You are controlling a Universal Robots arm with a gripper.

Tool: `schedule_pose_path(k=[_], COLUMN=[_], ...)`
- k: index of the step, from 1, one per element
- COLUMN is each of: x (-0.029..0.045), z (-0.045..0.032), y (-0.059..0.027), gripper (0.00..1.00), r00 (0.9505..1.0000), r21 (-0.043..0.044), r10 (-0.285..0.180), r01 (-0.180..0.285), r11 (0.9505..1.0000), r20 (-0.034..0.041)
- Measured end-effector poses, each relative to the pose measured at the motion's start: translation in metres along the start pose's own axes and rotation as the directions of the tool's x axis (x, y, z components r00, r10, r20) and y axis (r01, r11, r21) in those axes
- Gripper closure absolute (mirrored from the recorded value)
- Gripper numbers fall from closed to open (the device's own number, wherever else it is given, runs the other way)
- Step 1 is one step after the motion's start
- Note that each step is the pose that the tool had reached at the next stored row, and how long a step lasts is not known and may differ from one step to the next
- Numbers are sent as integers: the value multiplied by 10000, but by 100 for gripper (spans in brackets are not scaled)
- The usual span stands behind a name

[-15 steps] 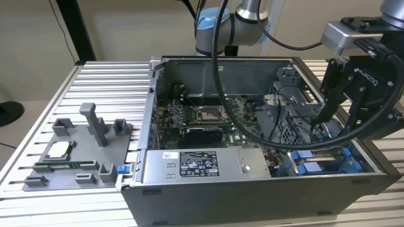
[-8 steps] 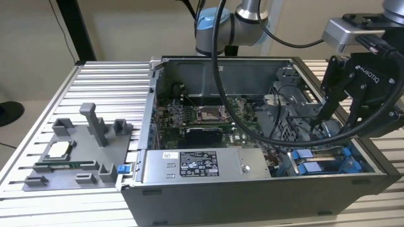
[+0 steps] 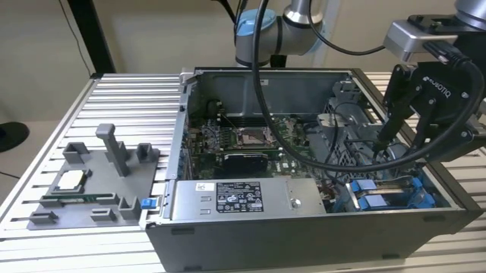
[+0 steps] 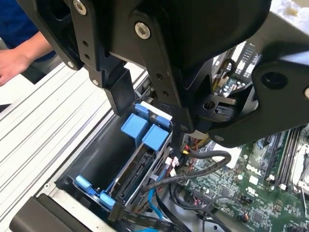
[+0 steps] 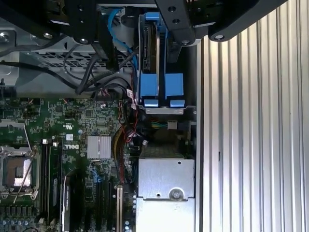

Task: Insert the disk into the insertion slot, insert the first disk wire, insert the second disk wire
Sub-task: 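Insert the disk into the insertion slot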

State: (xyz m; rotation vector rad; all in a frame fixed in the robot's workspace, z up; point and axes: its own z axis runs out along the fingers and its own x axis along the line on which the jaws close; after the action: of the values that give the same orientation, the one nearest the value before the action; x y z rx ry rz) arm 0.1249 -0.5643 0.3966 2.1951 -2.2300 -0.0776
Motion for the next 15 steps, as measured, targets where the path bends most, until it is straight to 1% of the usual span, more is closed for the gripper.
schedule_pose_path(k=[4,11,15], x=[-35,-118,-167], z=[21,54,79], y=[35,75,99], gripper=[0,0,0], r00=[10000,10000,9999], r21=[57,105,180], r10=[-38,-76,-104], r01=[38,76,105], r11=[10000,9999,9998], r20=[0,-3,-26])
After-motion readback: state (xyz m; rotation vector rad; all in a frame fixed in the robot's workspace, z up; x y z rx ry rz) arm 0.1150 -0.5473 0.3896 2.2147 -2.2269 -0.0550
